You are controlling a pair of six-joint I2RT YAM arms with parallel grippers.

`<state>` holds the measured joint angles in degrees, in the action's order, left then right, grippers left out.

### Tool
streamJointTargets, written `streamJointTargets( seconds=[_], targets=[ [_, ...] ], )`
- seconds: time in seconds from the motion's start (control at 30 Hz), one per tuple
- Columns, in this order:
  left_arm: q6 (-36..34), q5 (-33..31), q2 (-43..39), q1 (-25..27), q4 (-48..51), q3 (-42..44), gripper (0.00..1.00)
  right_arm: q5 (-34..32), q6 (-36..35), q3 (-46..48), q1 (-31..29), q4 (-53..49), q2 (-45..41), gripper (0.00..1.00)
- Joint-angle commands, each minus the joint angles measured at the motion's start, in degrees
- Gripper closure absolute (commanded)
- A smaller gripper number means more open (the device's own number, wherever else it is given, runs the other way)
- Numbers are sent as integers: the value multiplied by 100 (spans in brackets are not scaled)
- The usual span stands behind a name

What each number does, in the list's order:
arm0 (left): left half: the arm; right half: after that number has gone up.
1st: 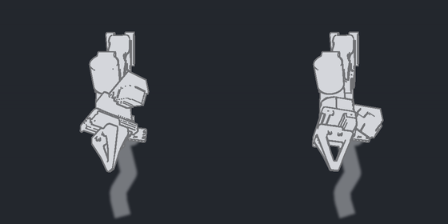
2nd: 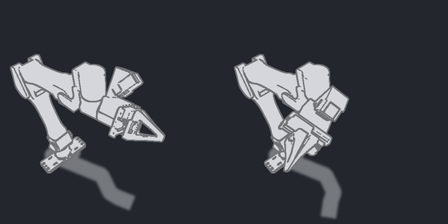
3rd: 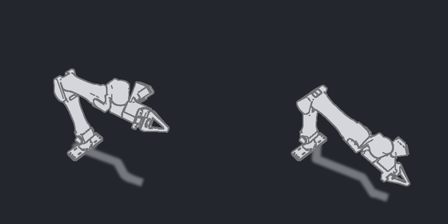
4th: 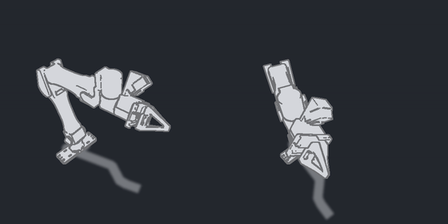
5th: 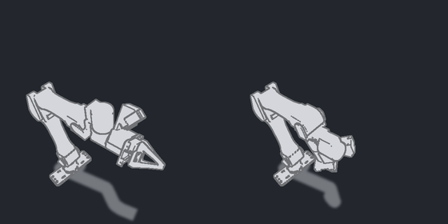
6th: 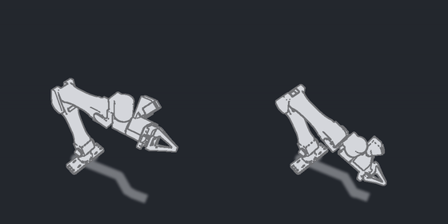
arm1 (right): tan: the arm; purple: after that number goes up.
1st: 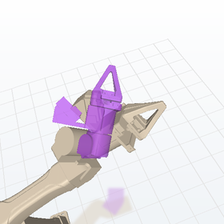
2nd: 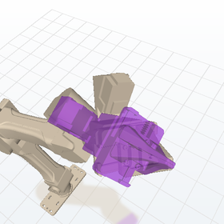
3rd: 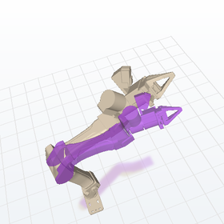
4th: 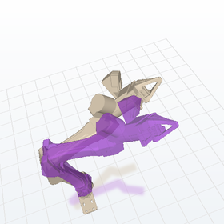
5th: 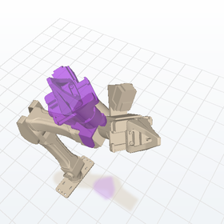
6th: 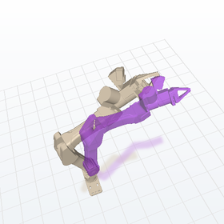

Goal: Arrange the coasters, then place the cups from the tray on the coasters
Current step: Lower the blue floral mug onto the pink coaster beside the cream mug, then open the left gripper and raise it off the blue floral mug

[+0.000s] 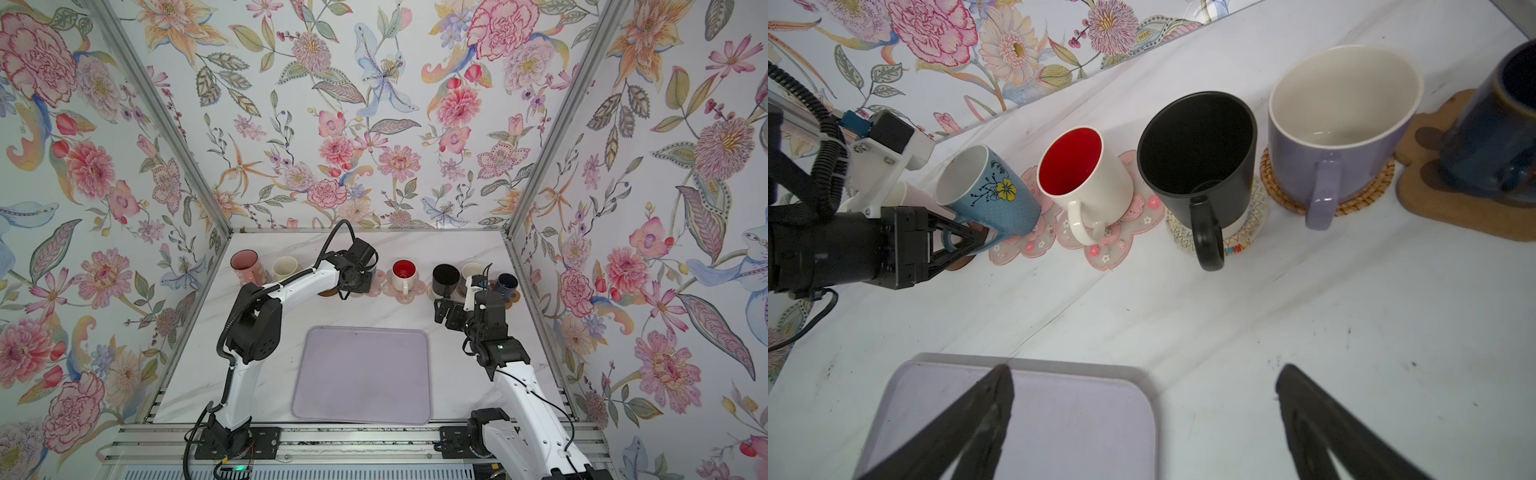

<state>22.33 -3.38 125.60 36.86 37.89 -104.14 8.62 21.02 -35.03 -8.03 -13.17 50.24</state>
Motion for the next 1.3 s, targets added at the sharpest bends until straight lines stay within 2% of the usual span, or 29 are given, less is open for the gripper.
streamJointTargets(
  seconds=[0.0, 0.4, 0.53, 1.0, 1.13, 1.27],
  targets=[
    [105, -94, 199, -65, 3, -149, 73, 60, 8, 59, 44, 116, -11, 1],
    [194, -176, -40, -57, -89, 14, 13, 25, 11, 66, 74, 103, -35, 1],
    [193, -173, -48, -57, -79, 48, 1, 26, 16, 62, 83, 112, -32, 1],
    [202, -6, -268, -48, -236, 168, 1, 56, 19, 66, 133, 137, -14, 1],
    [219, -31, -756, -17, -567, 504, 1, 58, 31, 61, 144, 131, -19, 1],
    [139, -132, -1764, 51, -1432, 1420, 1, 49, 32, 66, 170, 140, -8, 1]
  ],
)
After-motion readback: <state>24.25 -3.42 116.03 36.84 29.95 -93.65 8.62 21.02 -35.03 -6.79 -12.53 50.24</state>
